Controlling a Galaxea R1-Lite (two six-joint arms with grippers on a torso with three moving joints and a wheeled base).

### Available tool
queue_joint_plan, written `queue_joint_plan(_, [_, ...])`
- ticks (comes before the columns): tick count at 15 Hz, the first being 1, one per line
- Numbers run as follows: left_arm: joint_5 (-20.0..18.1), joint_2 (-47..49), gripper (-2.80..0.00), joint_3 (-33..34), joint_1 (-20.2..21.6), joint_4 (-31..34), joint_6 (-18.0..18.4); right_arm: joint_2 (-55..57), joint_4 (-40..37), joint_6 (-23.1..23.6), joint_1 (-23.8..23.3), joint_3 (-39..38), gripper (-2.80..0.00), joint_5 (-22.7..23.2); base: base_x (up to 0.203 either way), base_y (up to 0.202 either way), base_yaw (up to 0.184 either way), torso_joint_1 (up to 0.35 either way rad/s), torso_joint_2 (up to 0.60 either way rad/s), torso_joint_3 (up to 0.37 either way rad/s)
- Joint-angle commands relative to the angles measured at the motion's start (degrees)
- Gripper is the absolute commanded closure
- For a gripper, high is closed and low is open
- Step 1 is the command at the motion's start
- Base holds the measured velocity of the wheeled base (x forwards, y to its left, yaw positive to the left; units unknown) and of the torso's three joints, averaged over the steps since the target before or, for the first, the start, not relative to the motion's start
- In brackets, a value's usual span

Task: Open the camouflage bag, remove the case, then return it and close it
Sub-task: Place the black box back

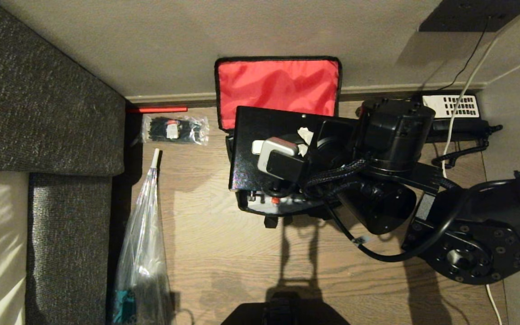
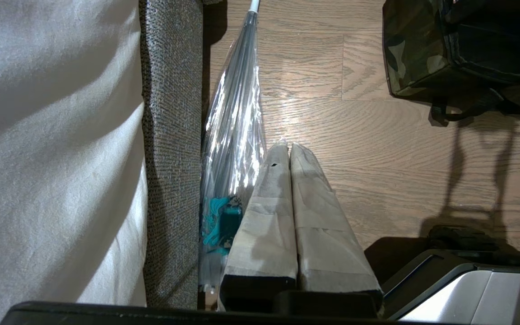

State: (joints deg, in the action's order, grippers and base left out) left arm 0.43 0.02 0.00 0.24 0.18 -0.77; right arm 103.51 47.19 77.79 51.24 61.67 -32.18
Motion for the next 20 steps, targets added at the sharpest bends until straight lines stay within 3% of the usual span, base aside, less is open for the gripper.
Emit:
queue_joint_plan(1, [0.01, -0.02, 0.00, 0.18, 0.02, -0.01, 0.00, -0.33, 0.44, 0.43, 0.00, -0.24, 0.00, -0.16, 0.000, 0.000, 0.000, 0.000, 0.00, 0.000])
queue_joint_plan(17, [0.01, -0.02, 0.00, 0.18, 0.02, -0.01, -0.02, -2.70, 0.11, 0.70, 0.00, -1.68, 0.00, -0.06, 0.000, 0.000, 0.000, 0.000, 0.00, 0.000])
queue_joint_plan(20, [0.01, -0.02, 0.00, 0.18, 0.02, -0.01, 0.06, -2.79, 0.27, 1.05, 0.00, -2.36, 0.00, 2.52, 0.000, 0.000, 0.000, 0.000, 0.00, 0.000])
